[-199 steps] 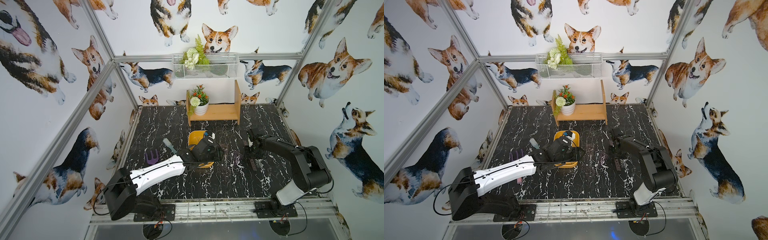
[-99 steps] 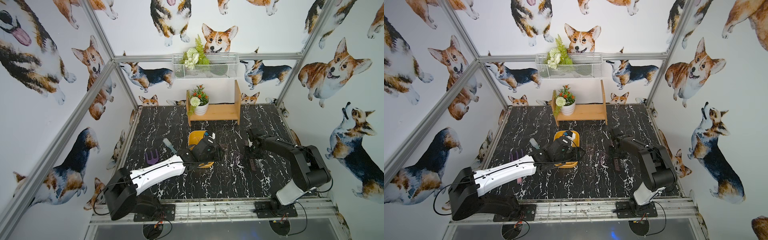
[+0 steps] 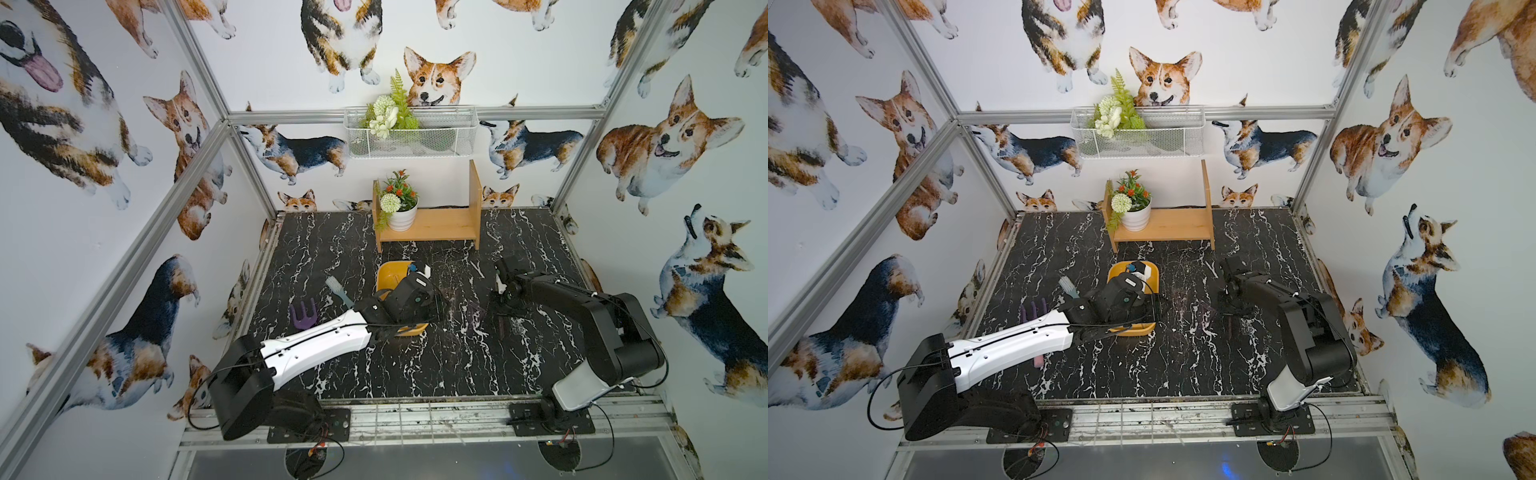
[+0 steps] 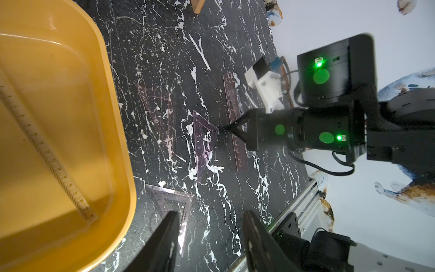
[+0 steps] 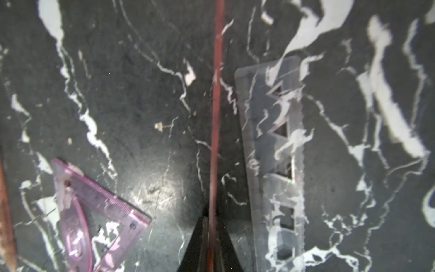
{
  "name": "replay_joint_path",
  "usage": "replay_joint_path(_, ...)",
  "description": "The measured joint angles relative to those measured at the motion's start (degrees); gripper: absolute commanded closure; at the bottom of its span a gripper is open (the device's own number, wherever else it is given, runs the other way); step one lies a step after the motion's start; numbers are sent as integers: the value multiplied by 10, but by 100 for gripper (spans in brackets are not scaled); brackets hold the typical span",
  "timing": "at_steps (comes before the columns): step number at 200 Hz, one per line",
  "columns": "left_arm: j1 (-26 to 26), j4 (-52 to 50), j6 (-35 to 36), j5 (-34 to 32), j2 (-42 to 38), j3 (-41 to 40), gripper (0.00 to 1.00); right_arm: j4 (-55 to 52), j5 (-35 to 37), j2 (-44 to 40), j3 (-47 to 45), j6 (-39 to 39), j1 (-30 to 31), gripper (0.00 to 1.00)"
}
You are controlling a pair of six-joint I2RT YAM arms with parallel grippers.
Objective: Put the scattered rulers into the storage box
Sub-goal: Pick up the ruler from the center of the board.
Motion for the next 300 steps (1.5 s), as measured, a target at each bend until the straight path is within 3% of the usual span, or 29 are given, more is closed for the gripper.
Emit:
replay_joint_path(23, 0, 0, -2, 0, 0, 0, 50, -13, -3, -22, 4, 3, 1, 100)
replay_joint_path(103, 2, 2, -2, 1, -2, 9, 46, -44, -61, -106, 35, 19, 1, 100)
replay_joint_path(174, 50, 26, -7, 23, -42, -3, 44, -44, -207, -169, 48, 45, 1, 100)
replay_joint_path(223, 106, 62, -23, 69, -81, -35, 41, -4, -317, -184, 48, 89, 21, 100)
replay_joint_path(300, 168, 176, -80, 165, -113, -100, 38, 112, -435, -182, 29, 184, 72, 100)
